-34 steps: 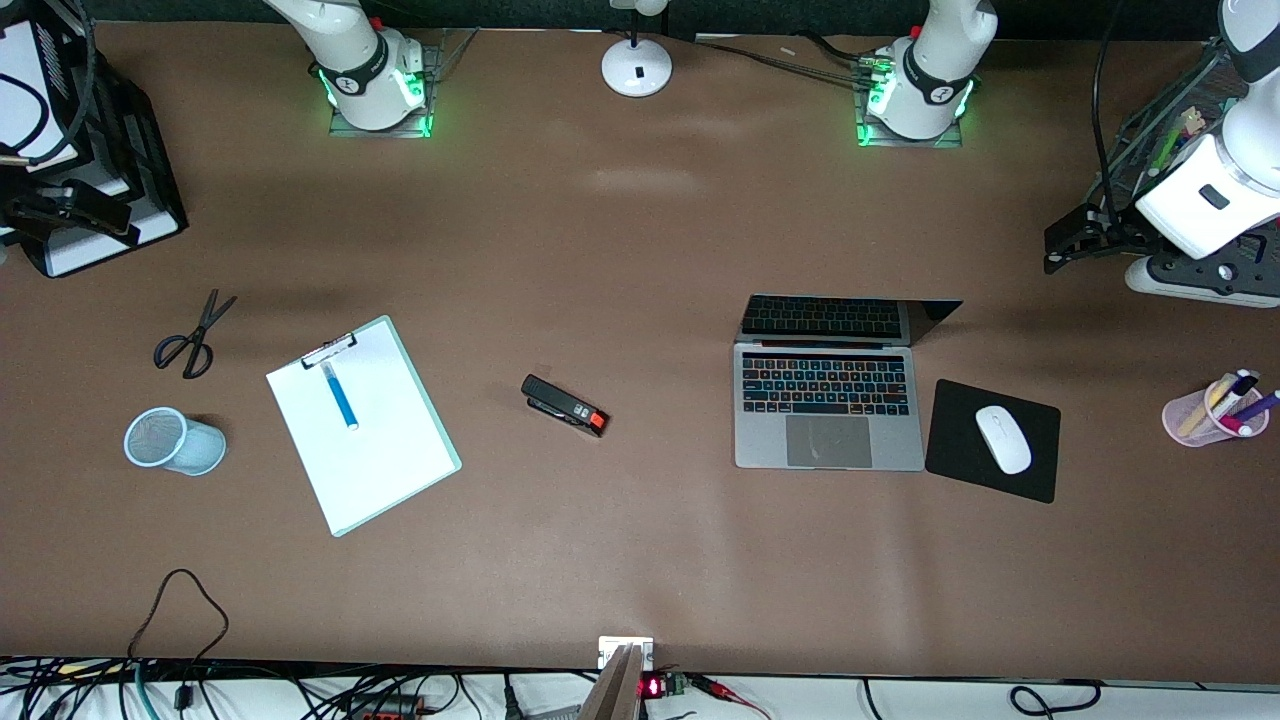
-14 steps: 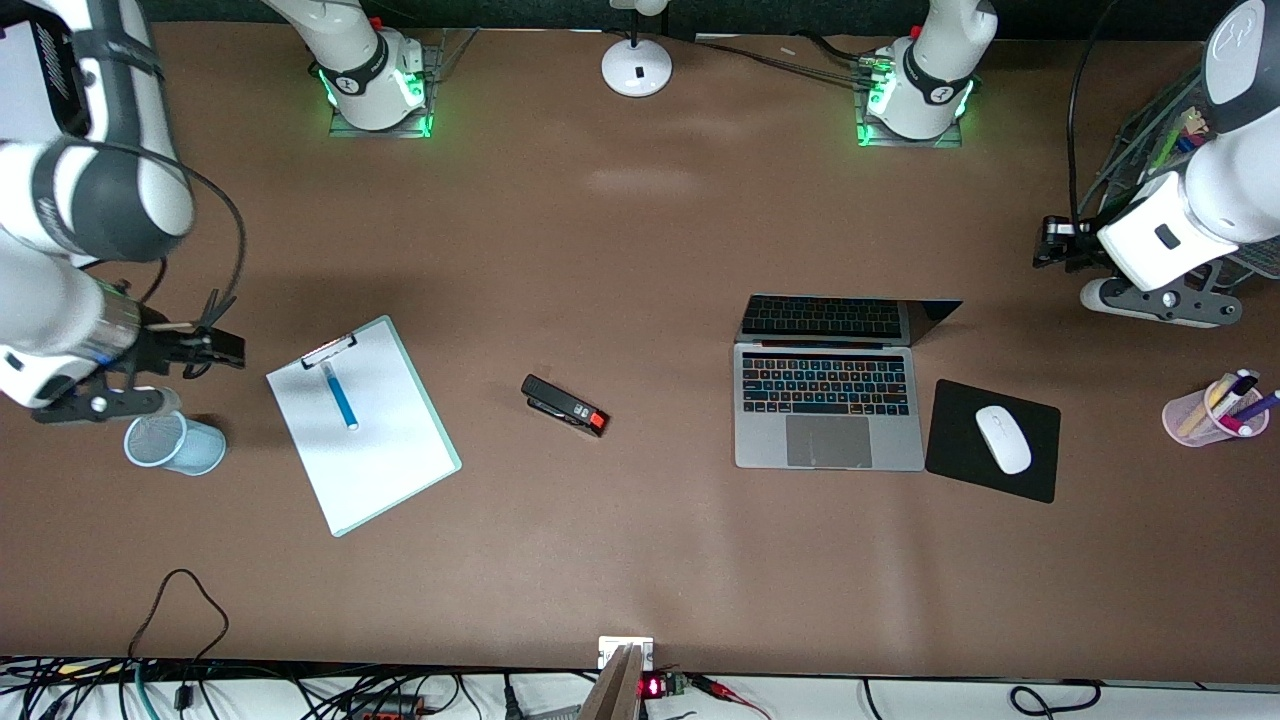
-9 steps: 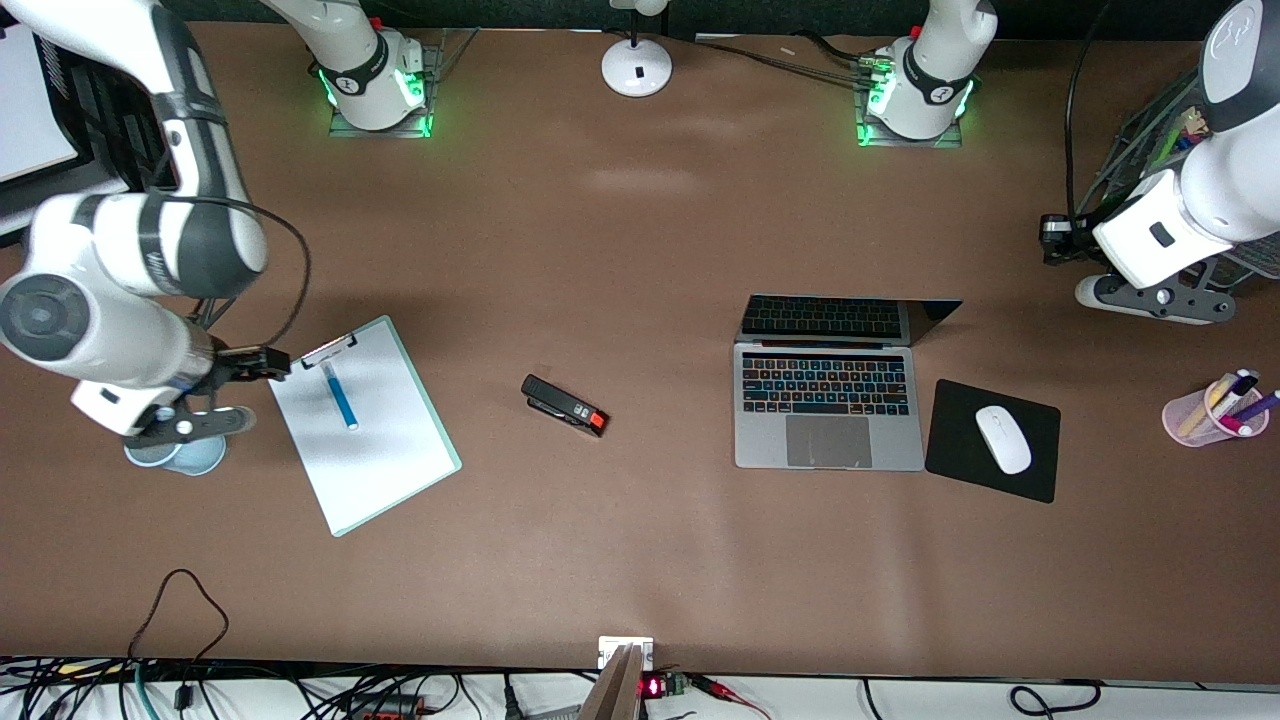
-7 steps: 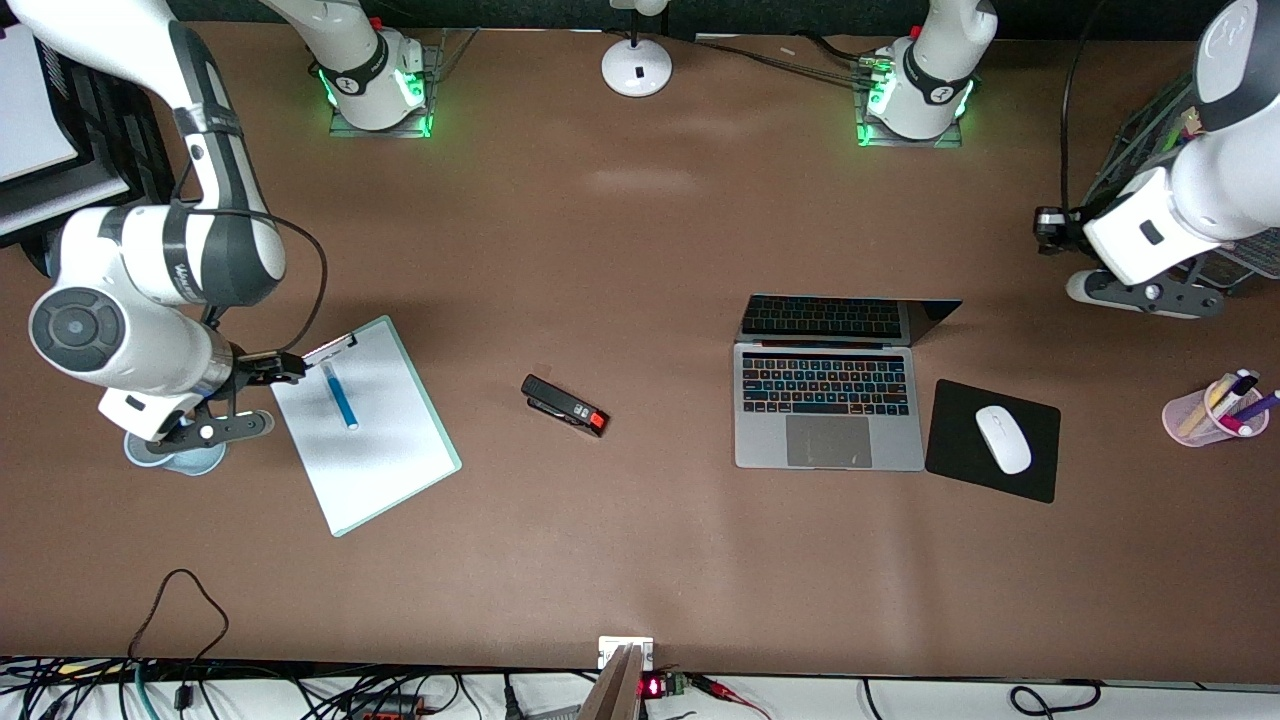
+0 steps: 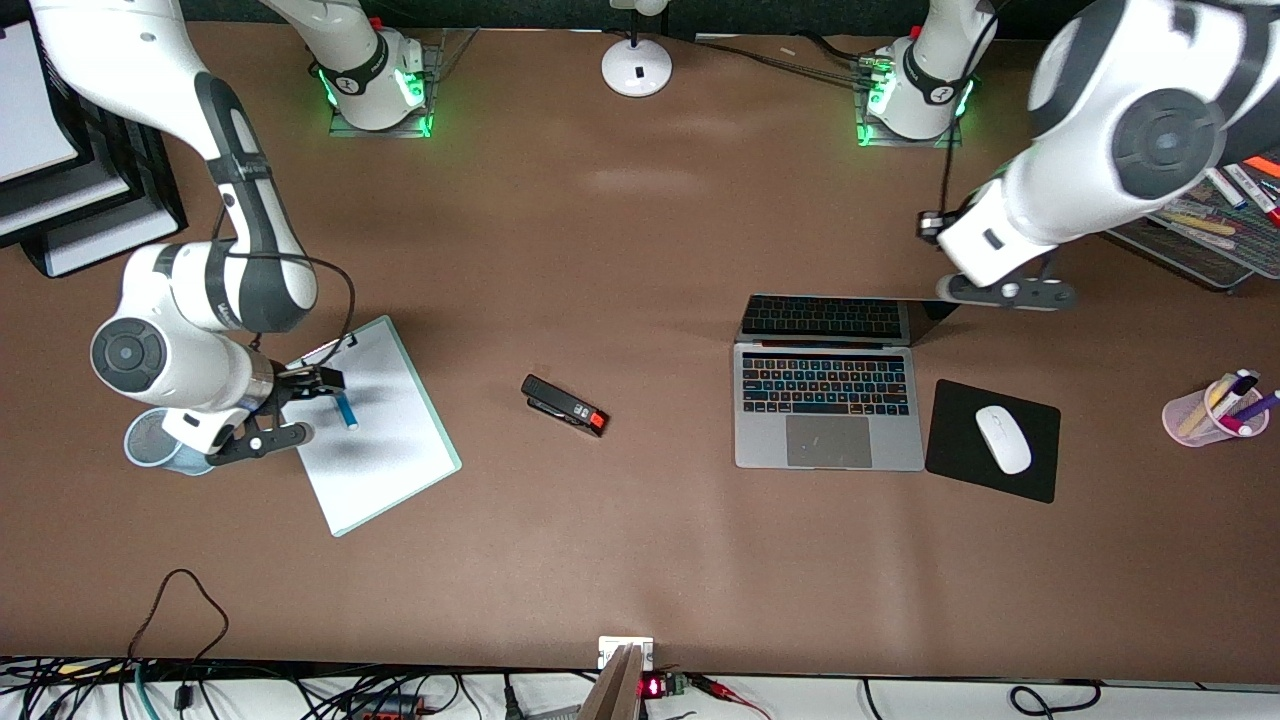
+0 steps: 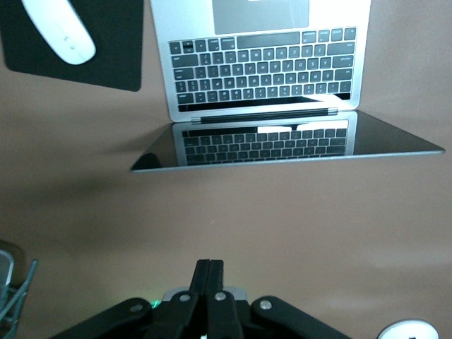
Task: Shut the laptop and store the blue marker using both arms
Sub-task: 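Grasp the blue marker with the right gripper while the left gripper reaches the laptop lid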
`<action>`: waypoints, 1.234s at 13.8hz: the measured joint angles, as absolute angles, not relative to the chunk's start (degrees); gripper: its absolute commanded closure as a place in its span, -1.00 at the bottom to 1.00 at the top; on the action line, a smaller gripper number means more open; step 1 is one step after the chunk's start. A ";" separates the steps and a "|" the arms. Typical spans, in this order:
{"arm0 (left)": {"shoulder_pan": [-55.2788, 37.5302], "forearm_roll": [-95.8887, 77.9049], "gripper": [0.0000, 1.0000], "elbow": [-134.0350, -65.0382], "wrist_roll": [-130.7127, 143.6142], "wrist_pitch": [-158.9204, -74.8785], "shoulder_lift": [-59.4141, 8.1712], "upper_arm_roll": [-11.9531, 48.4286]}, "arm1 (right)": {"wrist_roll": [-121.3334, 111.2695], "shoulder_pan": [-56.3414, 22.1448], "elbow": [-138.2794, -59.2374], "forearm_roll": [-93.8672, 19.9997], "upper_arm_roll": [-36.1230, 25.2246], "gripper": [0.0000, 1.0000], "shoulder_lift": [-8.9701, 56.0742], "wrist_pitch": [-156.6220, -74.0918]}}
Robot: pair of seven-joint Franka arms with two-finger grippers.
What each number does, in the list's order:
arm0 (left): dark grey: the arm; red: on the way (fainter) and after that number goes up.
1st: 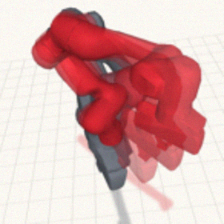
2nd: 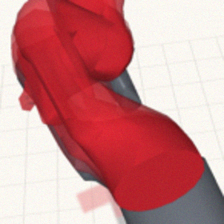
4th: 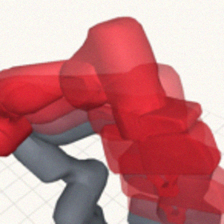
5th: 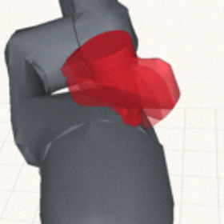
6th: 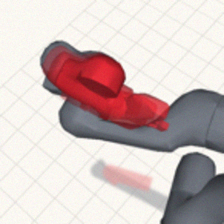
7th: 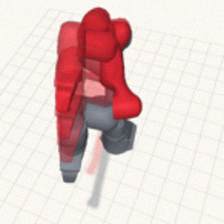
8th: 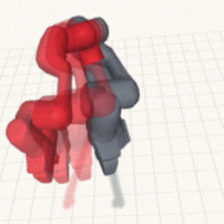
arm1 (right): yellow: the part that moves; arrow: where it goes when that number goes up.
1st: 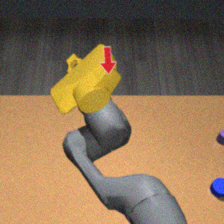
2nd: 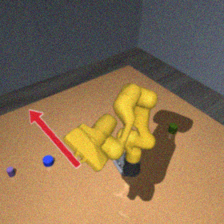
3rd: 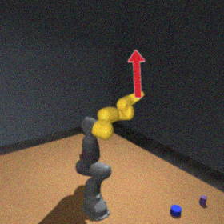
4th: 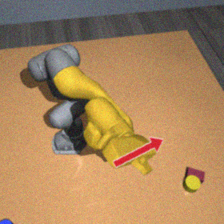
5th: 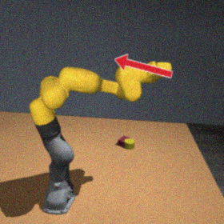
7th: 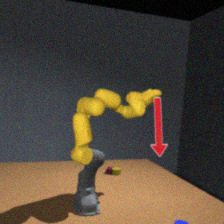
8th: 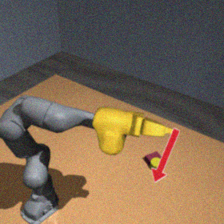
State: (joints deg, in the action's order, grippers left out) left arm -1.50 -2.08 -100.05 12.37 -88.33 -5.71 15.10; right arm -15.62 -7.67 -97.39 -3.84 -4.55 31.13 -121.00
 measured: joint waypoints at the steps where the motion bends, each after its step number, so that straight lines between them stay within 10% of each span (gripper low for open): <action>1: -1.52 -2.08 0.94 -101.76 12.62 -90.45 -5.65 15.58 | -18.29 -7.61 -97.43 -6.15 -4.57 -1.00 32.25 -122.25; 17: -1.50 -2.08 0.95 -124.59 12.94 -130.69 -6.23 19.47 | -27.09 -7.62 -97.77 -4.88 -4.68 -0.36 38.55 -132.42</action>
